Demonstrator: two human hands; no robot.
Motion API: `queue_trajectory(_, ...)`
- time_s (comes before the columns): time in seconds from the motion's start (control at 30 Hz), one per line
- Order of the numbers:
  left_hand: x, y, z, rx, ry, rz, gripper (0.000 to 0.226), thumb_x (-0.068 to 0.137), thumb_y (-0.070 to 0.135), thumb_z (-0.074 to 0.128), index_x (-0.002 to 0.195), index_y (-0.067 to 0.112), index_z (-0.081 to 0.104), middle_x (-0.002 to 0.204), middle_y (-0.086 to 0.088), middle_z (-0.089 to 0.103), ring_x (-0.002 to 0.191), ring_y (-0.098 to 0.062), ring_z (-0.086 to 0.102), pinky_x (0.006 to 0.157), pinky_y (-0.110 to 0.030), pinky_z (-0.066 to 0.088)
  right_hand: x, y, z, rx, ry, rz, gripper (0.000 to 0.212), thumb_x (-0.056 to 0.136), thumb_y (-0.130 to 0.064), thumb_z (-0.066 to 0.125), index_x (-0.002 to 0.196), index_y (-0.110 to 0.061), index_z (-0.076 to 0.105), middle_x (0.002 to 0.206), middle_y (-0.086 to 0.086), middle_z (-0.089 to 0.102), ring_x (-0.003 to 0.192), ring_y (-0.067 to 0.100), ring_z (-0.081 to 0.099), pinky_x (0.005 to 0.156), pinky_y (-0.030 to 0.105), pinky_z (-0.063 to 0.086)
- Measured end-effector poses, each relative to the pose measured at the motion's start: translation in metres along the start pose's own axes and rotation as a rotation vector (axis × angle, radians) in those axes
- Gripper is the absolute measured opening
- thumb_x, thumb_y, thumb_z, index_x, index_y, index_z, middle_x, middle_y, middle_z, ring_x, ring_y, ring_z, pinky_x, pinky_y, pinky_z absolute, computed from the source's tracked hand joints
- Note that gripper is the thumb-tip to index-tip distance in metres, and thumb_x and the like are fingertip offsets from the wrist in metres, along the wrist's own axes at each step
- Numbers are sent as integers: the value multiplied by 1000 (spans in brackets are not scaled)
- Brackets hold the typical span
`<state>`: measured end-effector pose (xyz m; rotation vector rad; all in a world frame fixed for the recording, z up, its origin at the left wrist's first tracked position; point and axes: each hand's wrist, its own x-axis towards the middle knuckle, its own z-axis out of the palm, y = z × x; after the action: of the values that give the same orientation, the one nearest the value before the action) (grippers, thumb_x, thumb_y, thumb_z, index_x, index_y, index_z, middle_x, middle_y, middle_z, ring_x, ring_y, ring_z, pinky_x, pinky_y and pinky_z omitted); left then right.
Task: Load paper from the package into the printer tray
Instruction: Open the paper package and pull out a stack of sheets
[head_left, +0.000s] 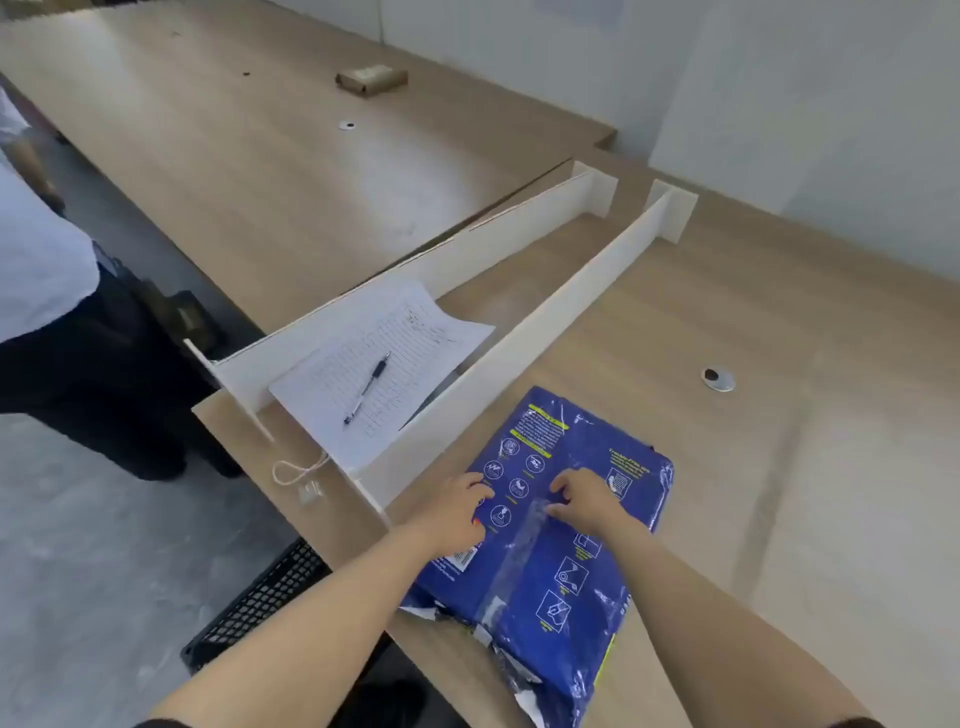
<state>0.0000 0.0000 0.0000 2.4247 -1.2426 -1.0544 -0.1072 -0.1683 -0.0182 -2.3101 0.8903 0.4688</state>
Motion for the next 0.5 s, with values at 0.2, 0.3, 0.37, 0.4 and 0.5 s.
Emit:
queue_trajectory(0.2,14,-14,1,55,-91,79,57,89,15,49,143,14,31,159,-3,10,145,-21,14,118,-32,21,0,-11,9,37,58,97,15,84,-19,63,96,-12,68,116,14,51,109,33,53,93,44,48)
queue_trajectory(0.3,16,-21,1,77,-101,122,59,90,15,49,144,15,27,159,0,8,145,-20,14,117,-31,20,-1,-13,12,42,79,124,14,86,-14,58,92,-10,70,118,15,50,108,35,52,92,42,48)
queue_trajectory(0.37,16,-23,1,85,-115,136,60,90,16,50,144,16,25,159,1,8,145,-20,14,118,-33,21,-4,-15,12,53,91,127,15,87,-13,57,95,-8,69,118,16,51,107,35,53,91,41,46)
queue_trajectory(0.4,15,-24,1,95,-126,142,61,89,17,50,145,17,24,159,1,7,145,-20,13,118,-34,21,-5,-16,12,58,96,128,15,87,-13,56,95,-8,68,118,17,52,106,34,54,90,40,46)
queue_trajectory(0.5,16,-23,-1,139,-156,143,64,89,18,51,146,18,21,160,1,4,146,-23,8,119,-37,21,-12,-19,15,77,120,139,15,87,-13,57,95,-7,68,115,18,55,104,33,55,88,39,46)
